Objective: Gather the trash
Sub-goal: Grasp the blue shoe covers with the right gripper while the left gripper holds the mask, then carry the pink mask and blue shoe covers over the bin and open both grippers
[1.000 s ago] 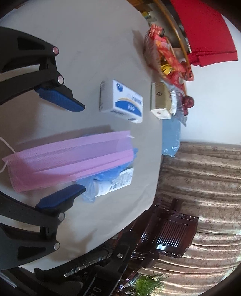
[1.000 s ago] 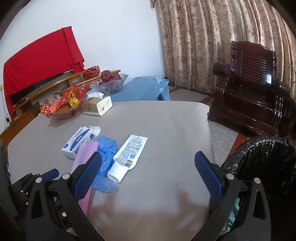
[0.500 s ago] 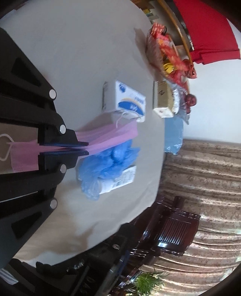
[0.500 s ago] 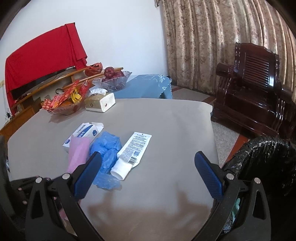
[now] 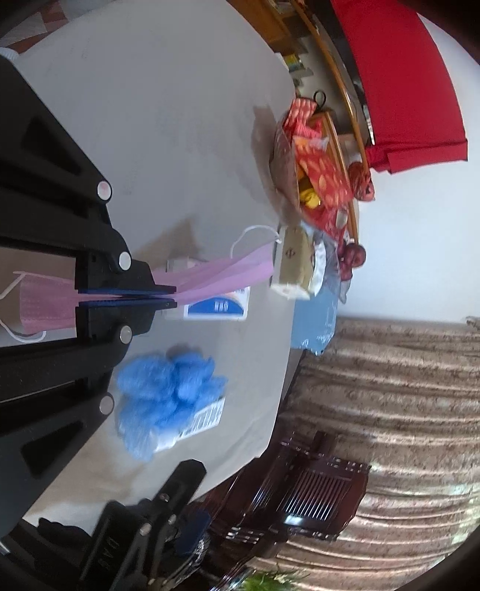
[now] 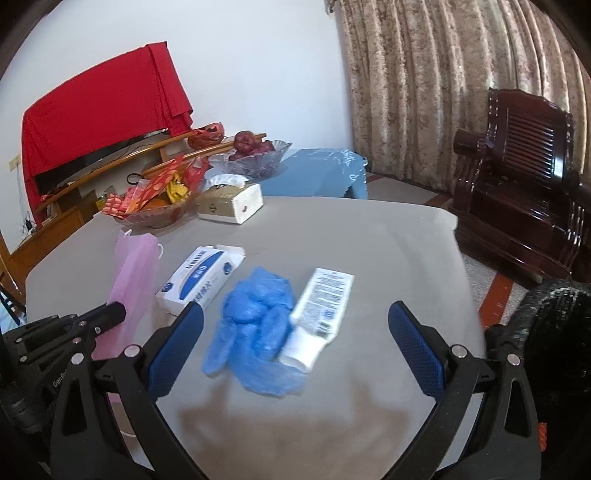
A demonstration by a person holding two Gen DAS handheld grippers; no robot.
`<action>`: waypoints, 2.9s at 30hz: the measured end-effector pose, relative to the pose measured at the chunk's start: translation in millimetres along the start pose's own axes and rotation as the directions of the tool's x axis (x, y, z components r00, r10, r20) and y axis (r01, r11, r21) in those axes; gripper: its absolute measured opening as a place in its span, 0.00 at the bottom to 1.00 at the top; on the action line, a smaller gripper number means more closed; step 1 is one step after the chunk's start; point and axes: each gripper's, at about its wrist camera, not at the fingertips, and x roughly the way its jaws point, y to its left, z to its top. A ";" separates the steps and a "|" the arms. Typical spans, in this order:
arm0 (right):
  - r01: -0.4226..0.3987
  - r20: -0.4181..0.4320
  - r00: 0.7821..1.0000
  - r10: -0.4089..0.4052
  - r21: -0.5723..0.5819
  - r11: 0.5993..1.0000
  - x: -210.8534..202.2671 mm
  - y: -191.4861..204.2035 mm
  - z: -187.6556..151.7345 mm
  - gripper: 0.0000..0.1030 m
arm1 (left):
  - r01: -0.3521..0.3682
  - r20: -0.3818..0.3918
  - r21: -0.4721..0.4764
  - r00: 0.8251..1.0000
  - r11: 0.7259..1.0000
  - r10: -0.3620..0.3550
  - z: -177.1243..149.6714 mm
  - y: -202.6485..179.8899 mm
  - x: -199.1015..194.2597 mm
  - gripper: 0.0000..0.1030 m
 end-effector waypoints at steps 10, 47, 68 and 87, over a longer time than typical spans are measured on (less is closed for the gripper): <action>-0.030 -0.090 0.996 0.027 -0.027 0.999 37.0 33.7 -7.5 0.79 | -0.046 -0.012 -0.033 0.999 0.998 0.045 1.0 33.6 11.9 0.02; -0.044 0.000 0.999 0.045 -0.052 0.998 -45.1 8.4 38.0 0.07 | 0.029 0.064 -0.015 0.998 0.999 -0.028 30.7 1.0 -27.0 0.02; 0.090 0.119 0.989 -0.090 0.005 0.996 -150.9 -72.0 45.8 0.07 | 0.203 0.116 0.079 0.971 0.976 -0.211 57.9 -102.4 -72.8 0.02; 0.251 0.167 0.951 -0.262 0.083 0.964 -219.1 -145.8 20.6 0.07 | 0.346 0.106 0.200 0.922 0.917 -0.371 55.2 -195.5 -99.3 0.02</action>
